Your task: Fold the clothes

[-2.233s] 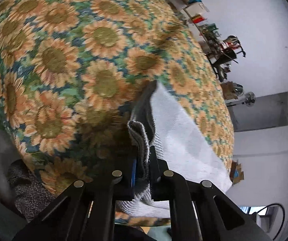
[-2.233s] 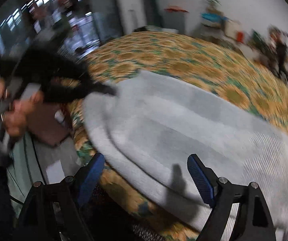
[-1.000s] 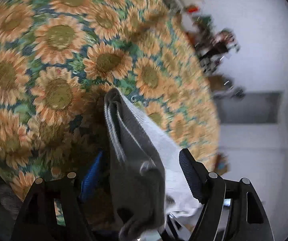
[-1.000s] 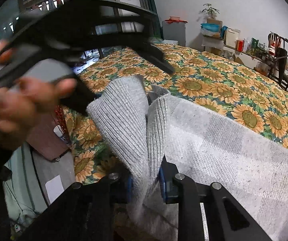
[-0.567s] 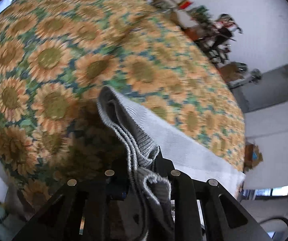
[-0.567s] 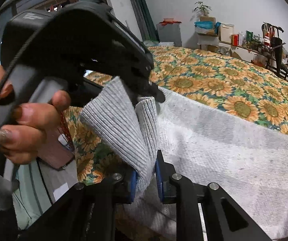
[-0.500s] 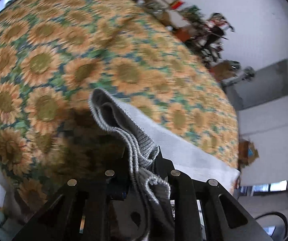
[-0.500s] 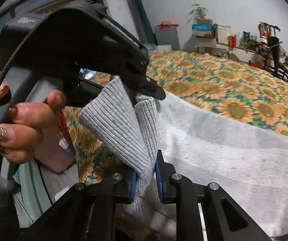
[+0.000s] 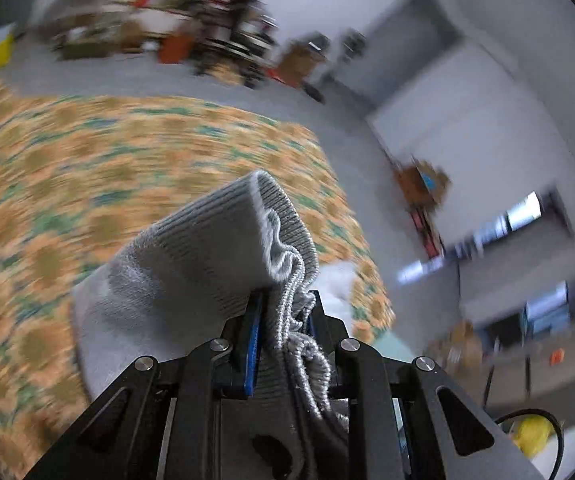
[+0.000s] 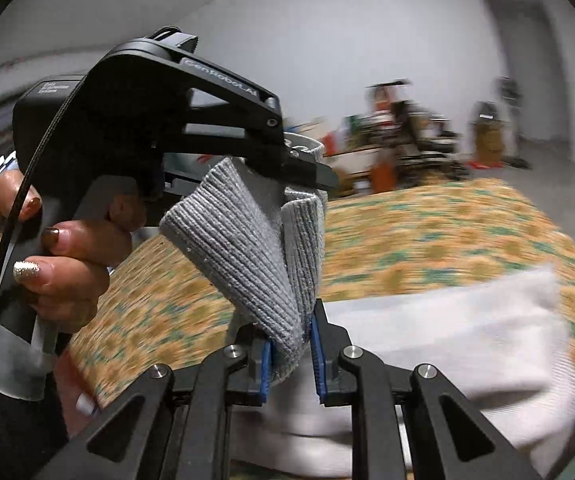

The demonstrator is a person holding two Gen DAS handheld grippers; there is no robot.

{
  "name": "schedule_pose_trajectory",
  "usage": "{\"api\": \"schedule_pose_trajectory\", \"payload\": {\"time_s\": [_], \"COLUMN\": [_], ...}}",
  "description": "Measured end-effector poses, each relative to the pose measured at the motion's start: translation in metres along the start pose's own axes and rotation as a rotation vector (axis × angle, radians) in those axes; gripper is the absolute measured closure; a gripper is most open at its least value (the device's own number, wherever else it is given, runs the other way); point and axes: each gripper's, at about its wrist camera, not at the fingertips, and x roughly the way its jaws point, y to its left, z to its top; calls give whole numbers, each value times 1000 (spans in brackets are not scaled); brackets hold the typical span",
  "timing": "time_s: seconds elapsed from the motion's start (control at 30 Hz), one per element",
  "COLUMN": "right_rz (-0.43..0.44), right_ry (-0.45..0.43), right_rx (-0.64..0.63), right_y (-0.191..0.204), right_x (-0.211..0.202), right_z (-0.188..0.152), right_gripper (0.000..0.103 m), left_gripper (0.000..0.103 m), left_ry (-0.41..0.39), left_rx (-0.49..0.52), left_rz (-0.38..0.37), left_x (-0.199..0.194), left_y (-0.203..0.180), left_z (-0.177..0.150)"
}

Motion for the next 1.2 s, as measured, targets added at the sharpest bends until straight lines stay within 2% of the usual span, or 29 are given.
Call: {"api": "schedule_pose_trajectory", "payload": {"time_s": [0.07, 0.17, 0.23, 0.27, 0.37, 0.4, 0.5, 0.53, 0.63, 0.77, 0.9, 1.1, 1.17, 1.2], "right_rz": [-73, -168, -198, -213, -217, -202, -168, -160, -143, -138, -175, -263, -290, -301], "right_ry": [-12, -9, 33, 55, 127, 146, 165, 163, 166, 165, 164, 164, 159, 154], "right_rx": [63, 155, 222, 256, 332, 359, 393, 394, 404, 410, 385, 361, 359, 358], "right_y": [-34, -81, -107, -120, -149, -156, -168, -169, -173, -173, -166, -149, -146, -145], "right_x": [-11, -21, -12, -6, 15, 23, 31, 32, 35, 34, 32, 28, 25, 22], "right_z": [-2, -6, -14, -19, -32, -36, -43, -44, -44, -45, -49, -50, -47, -45], "right_gripper": [86, 86, 86, 86, 86, 86, 86, 86, 85, 86, 85, 84, 83, 85], "left_gripper": [85, 92, 94, 98, 99, 99, 99, 100, 100, 99, 99, 99, 94, 81], "left_ry": [44, 120, 180, 210, 316, 350, 394, 402, 383, 315, 267, 198, 168, 142], "left_rx": [80, 157, 176, 185, 185, 183, 151, 130, 80, 87, 53, -41, -51, -45], "left_rz": [13, 2, -13, -20, -11, 15, 90, 95, 43, 84, 117, 73, 94, 120], "left_x": [35, 98, 137, 156, 212, 230, 258, 261, 253, 221, 179, 117, 97, 88], "left_y": [-37, -75, -86, -91, -90, -84, -61, -53, -44, -41, -16, 34, 44, 47], "left_z": [8, 14, 14, 14, 8, 4, -3, -4, 2, 9, 4, -10, -14, -17]}}
